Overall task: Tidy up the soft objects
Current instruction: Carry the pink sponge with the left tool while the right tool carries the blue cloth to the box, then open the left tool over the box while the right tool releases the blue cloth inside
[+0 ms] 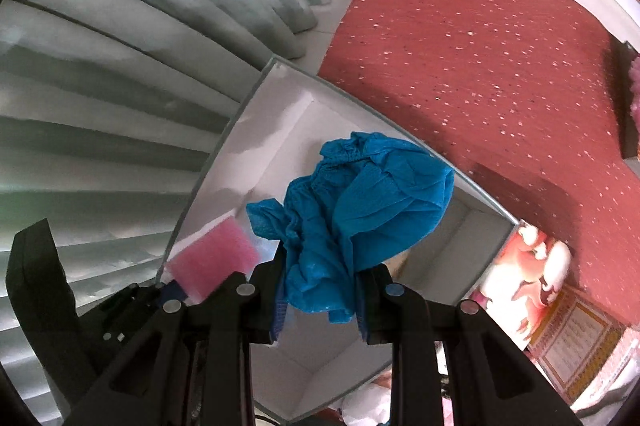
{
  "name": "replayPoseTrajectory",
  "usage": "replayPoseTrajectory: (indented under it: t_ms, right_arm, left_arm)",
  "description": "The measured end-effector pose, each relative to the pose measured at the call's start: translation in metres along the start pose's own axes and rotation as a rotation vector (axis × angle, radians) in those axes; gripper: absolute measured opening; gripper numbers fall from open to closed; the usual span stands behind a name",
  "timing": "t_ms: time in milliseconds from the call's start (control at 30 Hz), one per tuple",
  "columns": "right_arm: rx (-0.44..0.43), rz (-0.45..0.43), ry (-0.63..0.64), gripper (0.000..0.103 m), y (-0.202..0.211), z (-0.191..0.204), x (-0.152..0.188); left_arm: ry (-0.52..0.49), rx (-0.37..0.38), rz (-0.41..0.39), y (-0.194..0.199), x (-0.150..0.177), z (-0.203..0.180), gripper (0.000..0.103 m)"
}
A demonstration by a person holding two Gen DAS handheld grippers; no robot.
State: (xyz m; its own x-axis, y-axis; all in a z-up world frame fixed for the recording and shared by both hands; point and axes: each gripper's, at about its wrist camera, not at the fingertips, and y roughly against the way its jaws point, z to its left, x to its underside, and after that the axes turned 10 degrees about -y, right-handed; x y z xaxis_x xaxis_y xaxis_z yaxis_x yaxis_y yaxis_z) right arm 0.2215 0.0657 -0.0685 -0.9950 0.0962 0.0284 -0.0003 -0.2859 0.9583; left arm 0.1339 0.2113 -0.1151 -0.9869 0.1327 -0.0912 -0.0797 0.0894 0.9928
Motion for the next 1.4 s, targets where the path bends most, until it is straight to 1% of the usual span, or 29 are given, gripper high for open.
replayPoseTrajectory:
  t_ms: [500, 1000, 1167, 1200, 1233, 1267, 1300, 1333, 1367, 1400]
  right_arm:
    - [0.022, 0.038, 0.033, 0.027, -0.01, 0.001, -0.004]
    - [0.03, 0.06, 0.052, 0.027, -0.024, 0.006, -0.005]
    - [0.033, 0.072, 0.058, 0.028, -0.029, 0.006, -0.005]
    - [0.03, 0.074, 0.056, 0.03, -0.03, 0.005, -0.005]
    - [0.026, 0.077, 0.051, 0.036, -0.031, 0.004, -0.005]
    - [0.022, 0.08, 0.045, 0.053, -0.031, 0.003, -0.005]
    - [0.009, 0.084, 0.032, 0.065, -0.031, 0.001, -0.005]
    - [0.001, 0.083, 0.023, 0.089, -0.03, -0.001, -0.005]
    - [-0.008, 0.073, 0.011, 0.097, -0.027, -0.004, -0.004]
    - [-0.004, 0.056, 0.003, 0.1, -0.023, -0.006, -0.004]
  left_arm:
    - [0.018, 0.001, 0.037, -0.014, 0.003, 0.009, 0.034]
    - [0.019, -0.004, 0.055, -0.021, 0.006, 0.009, 0.034]
    - [0.013, 0.007, 0.052, -0.022, 0.009, 0.01, 0.035]
    - [0.012, 0.012, 0.05, -0.022, 0.01, 0.009, 0.036]
    - [0.013, 0.022, 0.052, -0.022, 0.01, 0.009, 0.044]
    - [0.021, 0.031, 0.055, -0.023, 0.012, 0.01, 0.054]
    - [0.034, 0.033, 0.06, -0.022, 0.013, 0.012, 0.077]
    - [0.052, 0.031, 0.065, -0.022, 0.015, 0.014, 0.084]
    - [0.06, 0.034, 0.06, -0.021, 0.016, 0.015, 0.085]
    - [0.065, 0.041, 0.056, -0.02, 0.016, 0.016, 0.085]
